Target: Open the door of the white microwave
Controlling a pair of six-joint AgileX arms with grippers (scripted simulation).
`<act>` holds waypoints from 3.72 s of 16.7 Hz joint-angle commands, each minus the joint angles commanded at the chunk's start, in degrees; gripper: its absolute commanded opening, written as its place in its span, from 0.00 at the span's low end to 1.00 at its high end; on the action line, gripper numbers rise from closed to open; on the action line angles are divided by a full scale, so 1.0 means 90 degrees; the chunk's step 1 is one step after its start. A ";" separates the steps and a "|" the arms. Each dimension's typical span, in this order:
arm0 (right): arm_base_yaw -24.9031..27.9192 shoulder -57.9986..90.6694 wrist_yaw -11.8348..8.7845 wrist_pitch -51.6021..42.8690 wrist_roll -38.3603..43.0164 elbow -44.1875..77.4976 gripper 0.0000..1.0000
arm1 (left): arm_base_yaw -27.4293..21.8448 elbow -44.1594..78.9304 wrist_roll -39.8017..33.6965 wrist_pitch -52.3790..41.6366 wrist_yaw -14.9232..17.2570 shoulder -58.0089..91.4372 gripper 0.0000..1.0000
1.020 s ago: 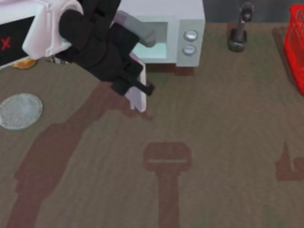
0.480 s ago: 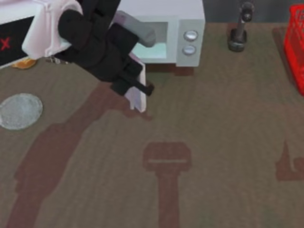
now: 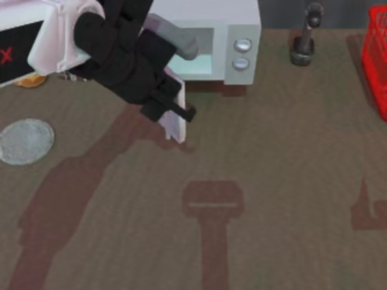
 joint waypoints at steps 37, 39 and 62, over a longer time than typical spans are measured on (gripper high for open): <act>0.0000 0.0000 0.0000 0.0000 0.0000 0.0000 1.00 | 0.0362 -0.0280 0.0999 -0.0162 0.0576 -0.0251 0.00; 0.0000 0.0000 0.0000 0.0000 0.0000 0.0000 1.00 | 0.0444 -0.0292 0.1199 -0.0214 0.0665 -0.0272 0.00; 0.0000 0.0000 0.0000 0.0000 0.0000 0.0000 1.00 | 0.0828 -0.0396 0.2126 -0.0470 0.1077 -0.0376 0.00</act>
